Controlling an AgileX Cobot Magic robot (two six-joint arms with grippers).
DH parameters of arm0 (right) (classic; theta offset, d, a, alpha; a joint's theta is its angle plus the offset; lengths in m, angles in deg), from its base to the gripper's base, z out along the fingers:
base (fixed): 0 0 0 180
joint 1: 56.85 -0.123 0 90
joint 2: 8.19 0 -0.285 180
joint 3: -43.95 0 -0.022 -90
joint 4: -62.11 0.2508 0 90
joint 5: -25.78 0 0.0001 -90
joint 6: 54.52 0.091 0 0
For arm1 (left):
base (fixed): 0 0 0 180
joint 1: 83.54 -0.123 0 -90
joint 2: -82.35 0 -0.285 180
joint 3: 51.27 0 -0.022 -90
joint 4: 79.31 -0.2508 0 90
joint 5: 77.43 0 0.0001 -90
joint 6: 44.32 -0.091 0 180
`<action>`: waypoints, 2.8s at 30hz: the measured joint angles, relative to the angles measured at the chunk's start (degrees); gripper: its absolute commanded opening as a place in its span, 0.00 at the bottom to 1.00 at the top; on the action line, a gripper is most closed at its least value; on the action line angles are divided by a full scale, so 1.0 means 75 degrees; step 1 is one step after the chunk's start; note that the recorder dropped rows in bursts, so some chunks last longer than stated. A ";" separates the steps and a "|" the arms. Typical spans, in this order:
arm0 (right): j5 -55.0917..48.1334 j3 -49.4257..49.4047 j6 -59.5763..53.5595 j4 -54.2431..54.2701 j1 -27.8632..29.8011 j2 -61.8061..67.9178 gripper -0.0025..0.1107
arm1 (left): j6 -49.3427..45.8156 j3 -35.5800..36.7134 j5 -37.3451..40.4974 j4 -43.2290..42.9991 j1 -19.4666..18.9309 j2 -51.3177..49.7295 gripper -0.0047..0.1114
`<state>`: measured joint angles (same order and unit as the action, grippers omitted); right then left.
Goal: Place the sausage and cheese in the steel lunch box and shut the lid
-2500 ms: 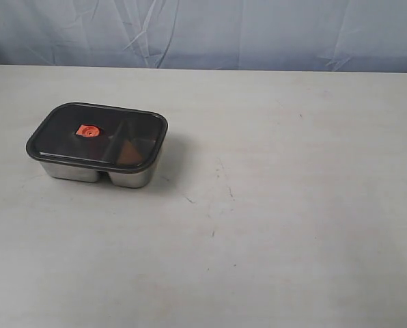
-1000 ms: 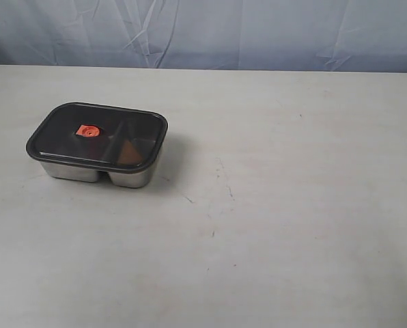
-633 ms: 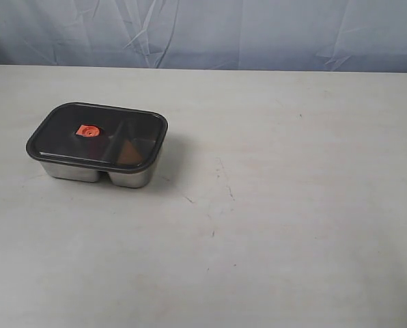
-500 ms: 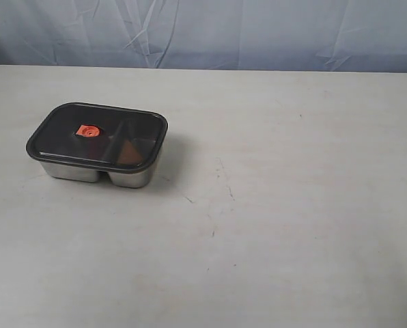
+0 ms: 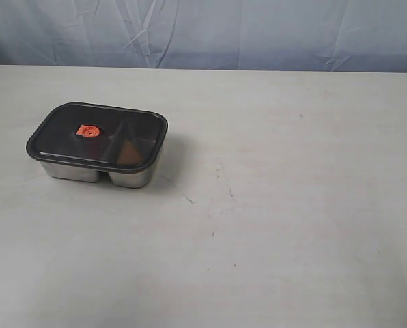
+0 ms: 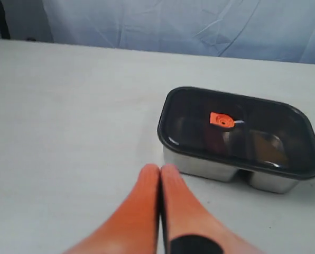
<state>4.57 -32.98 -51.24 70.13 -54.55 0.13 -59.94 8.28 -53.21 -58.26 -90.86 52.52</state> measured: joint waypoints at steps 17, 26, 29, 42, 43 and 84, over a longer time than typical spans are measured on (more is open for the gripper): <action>0.0000 0.0000 -0.0007 0.0000 0.0000 0.0000 0.01 | 0.1240 0.1836 0.0192 -0.0253 -0.0508 0.2859 0.04; 0.0000 0.0000 -0.0007 0.0015 0.0000 0.0000 0.01 | 0.1444 0.2174 0.0583 -0.0379 -0.0600 0.2893 0.04; 0.0000 0.0000 -0.0007 0.0015 0.0000 0.0000 0.01 | 0.1444 0.2174 0.0568 -0.0379 -0.0600 0.2893 0.04; 0.0000 0.0000 -0.0007 0.0015 0.0000 0.0000 0.01 | 0.1444 0.2174 0.0553 -0.0379 -0.0600 0.2893 0.04; 0.0000 0.0000 -0.0007 0.0015 0.0000 0.0000 0.01 | 0.1444 0.2174 0.0553 -0.0379 -0.0600 0.2893 0.04; 0.0000 0.0000 -0.0018 0.0015 0.0000 0.0000 0.01 | 0.1444 0.2174 0.0553 -0.0379 -0.0600 0.2893 0.04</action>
<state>4.57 -32.98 -51.37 70.24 -54.55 0.13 -49.11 24.59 -49.06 -61.10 -95.36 74.22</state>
